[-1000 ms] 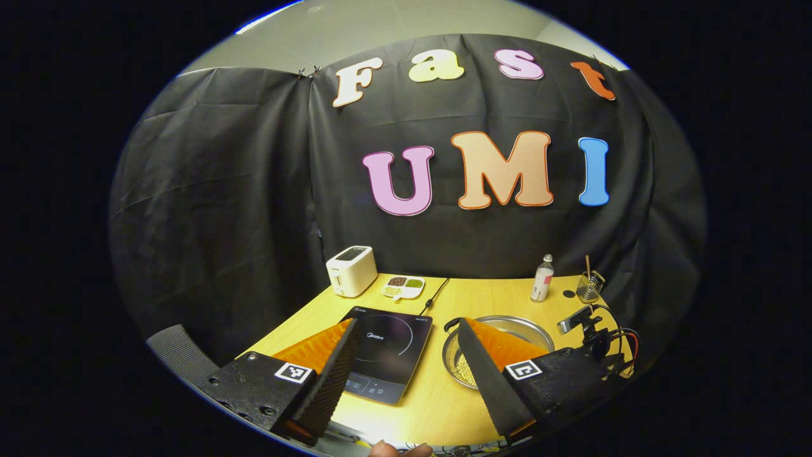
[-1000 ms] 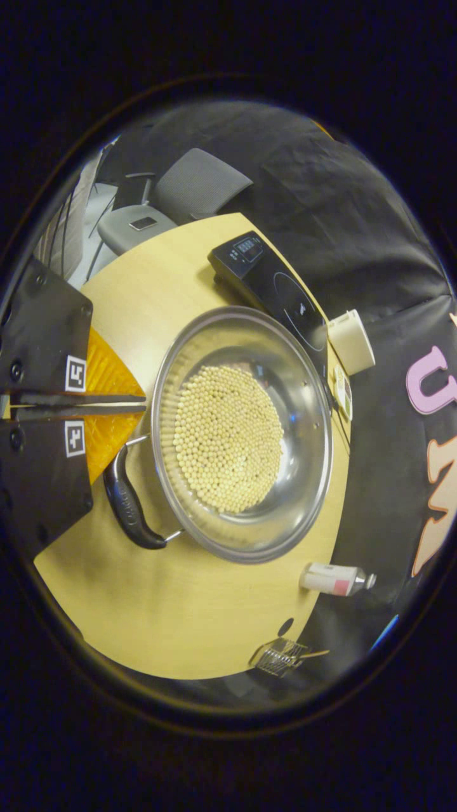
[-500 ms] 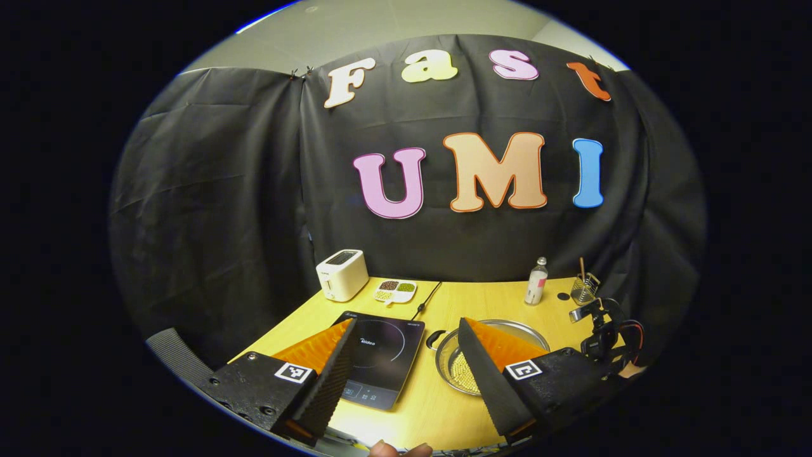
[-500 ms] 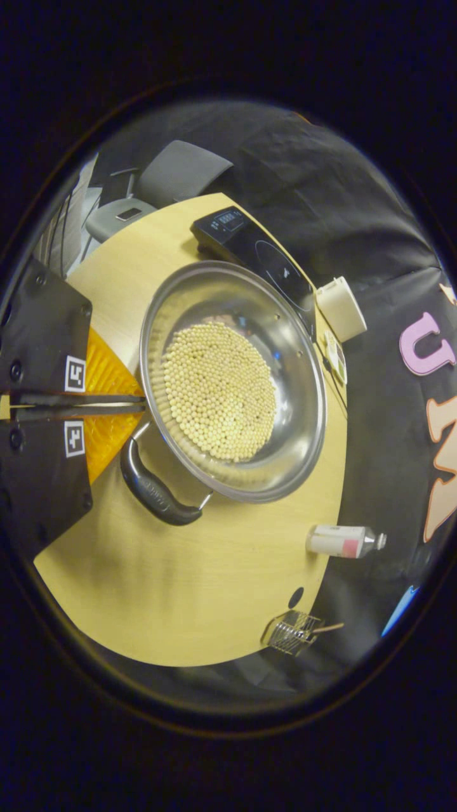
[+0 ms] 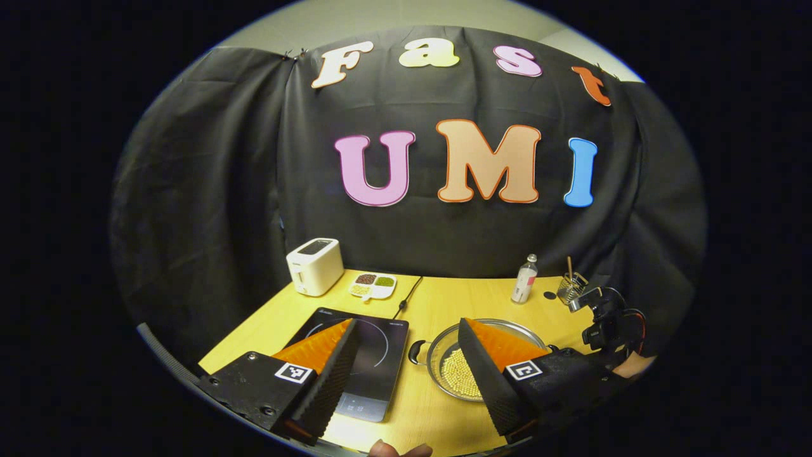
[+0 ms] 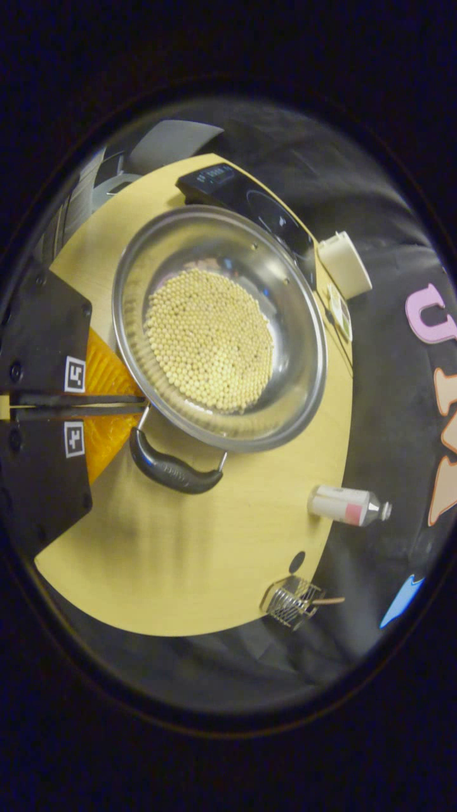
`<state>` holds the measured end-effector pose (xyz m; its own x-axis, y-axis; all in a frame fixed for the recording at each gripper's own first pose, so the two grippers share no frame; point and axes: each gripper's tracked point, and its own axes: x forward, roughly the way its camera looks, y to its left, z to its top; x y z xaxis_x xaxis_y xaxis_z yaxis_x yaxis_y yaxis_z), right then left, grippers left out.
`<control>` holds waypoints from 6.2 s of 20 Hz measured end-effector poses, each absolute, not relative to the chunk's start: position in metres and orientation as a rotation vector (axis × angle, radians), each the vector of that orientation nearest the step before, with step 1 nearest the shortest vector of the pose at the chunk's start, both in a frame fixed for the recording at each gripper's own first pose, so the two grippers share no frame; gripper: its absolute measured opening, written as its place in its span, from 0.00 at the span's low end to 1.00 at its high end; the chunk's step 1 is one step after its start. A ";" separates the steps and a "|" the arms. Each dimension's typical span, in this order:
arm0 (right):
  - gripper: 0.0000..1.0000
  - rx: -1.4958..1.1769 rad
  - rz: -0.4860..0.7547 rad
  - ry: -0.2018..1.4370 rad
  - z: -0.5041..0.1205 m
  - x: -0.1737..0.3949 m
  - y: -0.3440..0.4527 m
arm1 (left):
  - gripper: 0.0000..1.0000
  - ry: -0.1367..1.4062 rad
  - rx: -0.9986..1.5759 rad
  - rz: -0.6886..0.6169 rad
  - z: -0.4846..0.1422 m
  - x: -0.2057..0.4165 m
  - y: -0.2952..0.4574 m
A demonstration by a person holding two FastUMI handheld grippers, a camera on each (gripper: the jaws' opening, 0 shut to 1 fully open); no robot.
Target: First push the handle of the pot to place it horizontally, then grasp the pot with both hands and set it on the induction cooktop.
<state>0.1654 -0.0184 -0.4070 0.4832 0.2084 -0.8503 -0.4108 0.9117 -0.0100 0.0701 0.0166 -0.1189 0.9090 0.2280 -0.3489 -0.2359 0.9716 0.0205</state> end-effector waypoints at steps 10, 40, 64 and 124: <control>0.03 -0.204 -0.036 0.964 -0.361 0.175 -0.050 | 0.96 0.729 -0.199 0.006 -0.257 0.129 0.049; 1.00 0.069 -0.004 1.070 -0.391 0.222 -0.025 | 0.88 1.038 -0.118 0.039 -0.379 0.169 0.013; 0.49 0.110 0.166 1.051 -0.365 0.207 0.036 | 0.66 1.001 -0.070 0.208 -0.324 0.126 0.072; 0.77 0.316 0.306 0.938 -0.333 0.122 0.144 | 0.98 0.701 0.121 0.611 -0.178 0.020 0.293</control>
